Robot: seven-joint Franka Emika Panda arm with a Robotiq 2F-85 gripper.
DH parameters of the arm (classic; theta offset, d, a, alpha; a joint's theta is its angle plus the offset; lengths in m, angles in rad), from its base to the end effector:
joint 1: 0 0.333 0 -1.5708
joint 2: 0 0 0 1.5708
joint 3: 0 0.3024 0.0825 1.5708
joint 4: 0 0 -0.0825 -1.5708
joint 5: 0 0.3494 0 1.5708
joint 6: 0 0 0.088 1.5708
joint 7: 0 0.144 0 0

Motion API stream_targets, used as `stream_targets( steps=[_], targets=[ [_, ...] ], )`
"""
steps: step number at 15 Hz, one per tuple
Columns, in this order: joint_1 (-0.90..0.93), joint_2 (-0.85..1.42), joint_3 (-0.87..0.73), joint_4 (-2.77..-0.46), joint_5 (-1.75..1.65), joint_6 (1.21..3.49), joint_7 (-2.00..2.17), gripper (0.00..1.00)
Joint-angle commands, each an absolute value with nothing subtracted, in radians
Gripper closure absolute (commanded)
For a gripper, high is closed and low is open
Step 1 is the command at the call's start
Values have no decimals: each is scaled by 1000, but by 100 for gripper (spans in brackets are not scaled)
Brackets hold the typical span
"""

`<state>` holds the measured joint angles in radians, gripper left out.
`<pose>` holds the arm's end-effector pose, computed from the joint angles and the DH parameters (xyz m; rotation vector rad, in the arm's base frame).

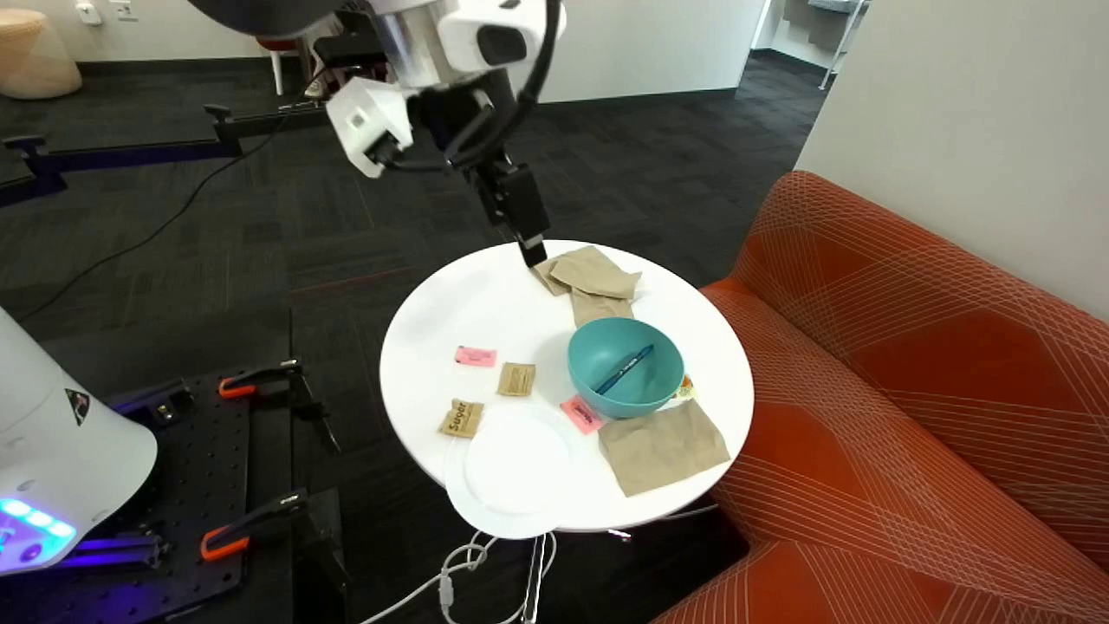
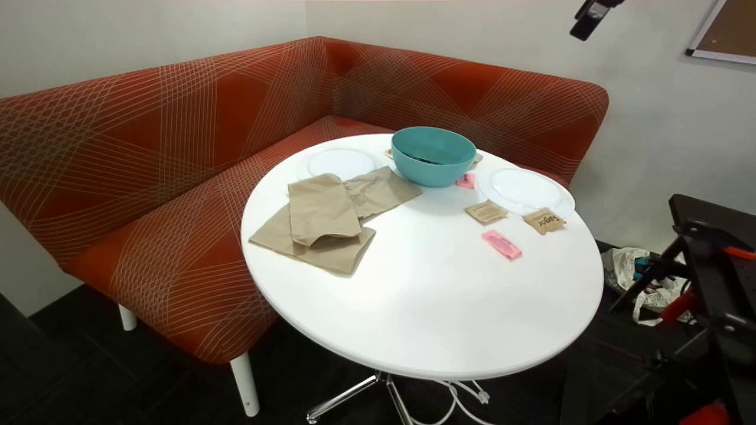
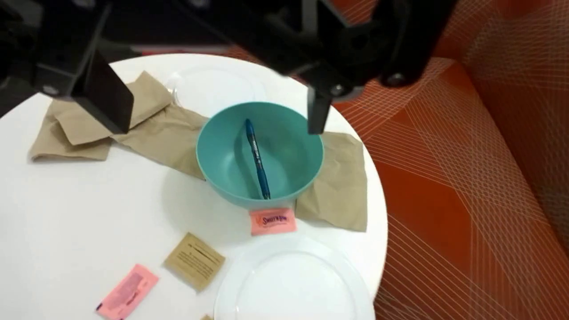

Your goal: Remove the pen from the teal bowl and put it on the table

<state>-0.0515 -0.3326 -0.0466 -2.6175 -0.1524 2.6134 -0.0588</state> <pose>0.4251 -0.0408 0.3712 2.9930 0.1193 0.4852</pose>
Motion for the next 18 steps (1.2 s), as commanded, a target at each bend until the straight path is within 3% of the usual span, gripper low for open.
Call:
stream_targets(
  steps=[1,9,18],
  targets=[
    [2,-110,-75,-2514,-41,2767,-136,0],
    [-50,230,-24,-2281,123,2784,-320,0],
    [-160,447,38,-2103,83,2733,-379,0]
  ],
)
